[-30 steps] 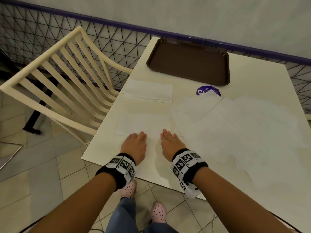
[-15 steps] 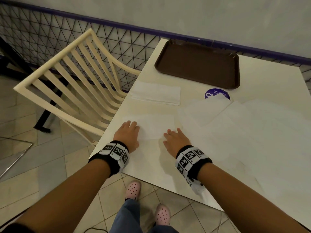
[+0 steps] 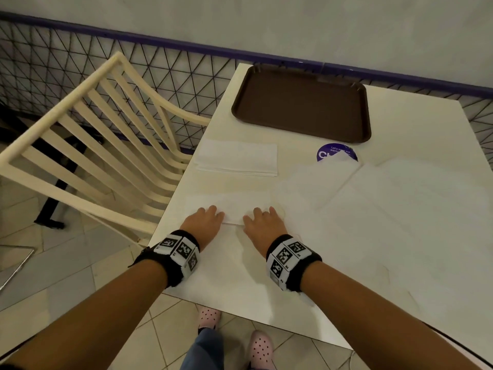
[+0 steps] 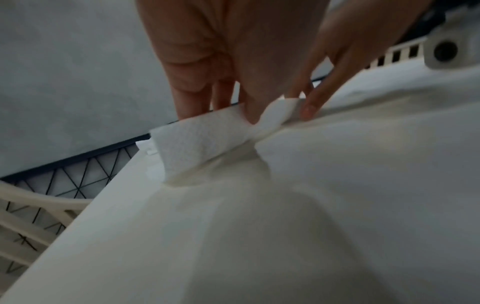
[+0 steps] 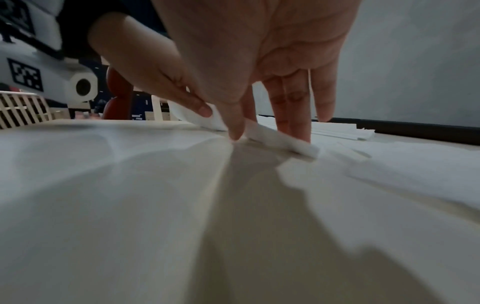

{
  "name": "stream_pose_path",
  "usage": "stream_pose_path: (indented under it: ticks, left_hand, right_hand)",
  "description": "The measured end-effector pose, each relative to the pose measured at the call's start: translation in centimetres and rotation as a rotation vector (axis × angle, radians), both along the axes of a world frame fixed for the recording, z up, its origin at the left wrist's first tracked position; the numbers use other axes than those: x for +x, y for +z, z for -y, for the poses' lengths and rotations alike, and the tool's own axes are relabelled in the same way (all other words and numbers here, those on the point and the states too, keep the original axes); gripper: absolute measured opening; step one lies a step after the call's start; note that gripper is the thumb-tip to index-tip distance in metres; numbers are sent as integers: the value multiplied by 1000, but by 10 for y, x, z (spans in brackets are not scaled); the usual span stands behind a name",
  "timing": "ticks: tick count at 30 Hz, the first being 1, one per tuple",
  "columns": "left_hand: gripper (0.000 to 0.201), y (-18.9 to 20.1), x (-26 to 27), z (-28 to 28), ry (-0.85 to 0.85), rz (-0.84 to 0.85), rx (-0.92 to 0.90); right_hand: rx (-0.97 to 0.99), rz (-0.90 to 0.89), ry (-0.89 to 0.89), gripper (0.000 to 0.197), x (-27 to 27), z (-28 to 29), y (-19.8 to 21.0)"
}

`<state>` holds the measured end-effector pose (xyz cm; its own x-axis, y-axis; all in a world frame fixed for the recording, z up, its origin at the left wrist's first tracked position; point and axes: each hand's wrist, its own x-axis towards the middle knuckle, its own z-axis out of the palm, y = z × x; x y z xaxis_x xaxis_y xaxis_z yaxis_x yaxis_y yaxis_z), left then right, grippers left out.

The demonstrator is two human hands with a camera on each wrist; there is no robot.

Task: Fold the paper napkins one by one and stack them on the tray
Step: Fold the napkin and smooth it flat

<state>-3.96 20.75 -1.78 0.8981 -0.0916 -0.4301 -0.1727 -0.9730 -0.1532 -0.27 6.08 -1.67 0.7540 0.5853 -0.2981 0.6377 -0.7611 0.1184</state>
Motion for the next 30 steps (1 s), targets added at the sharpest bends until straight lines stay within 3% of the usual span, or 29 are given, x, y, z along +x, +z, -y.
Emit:
stream_pose_path:
  ticks: [1,4,7,12,16,19,24,30]
  left_hand:
    - [50,3,3,-4,-30,-1,-12]
    - [44,15,21,-23,-122,28,-51]
    - [40,38,56,-44,-174,139,-81]
    - [39,78,127,-70,-186,216,-47]
    - [43,93,161,-83,-203,274,6]
    - [50,81,164,-88,-199,307,-17]
    - [56,32,155,-92,-261,319,-214]
    - [66,-12,147,-93,-381,283,-156]
  right_hand:
    - [-14,-21,10,28,3,1,2]
    - [10,-81,37,36,24,6,13]
    - [87,21,14,40,59,4,43]
    - [158,90,-134,43,115,-11,89]
    - [211,77,-217,49,147,-23,96]
    - [221,56,-254,53,153,-28,85]
    - [188,-67,-286,56,141,-30,45]
    - [157,-196,-299,60,123,-30,14]
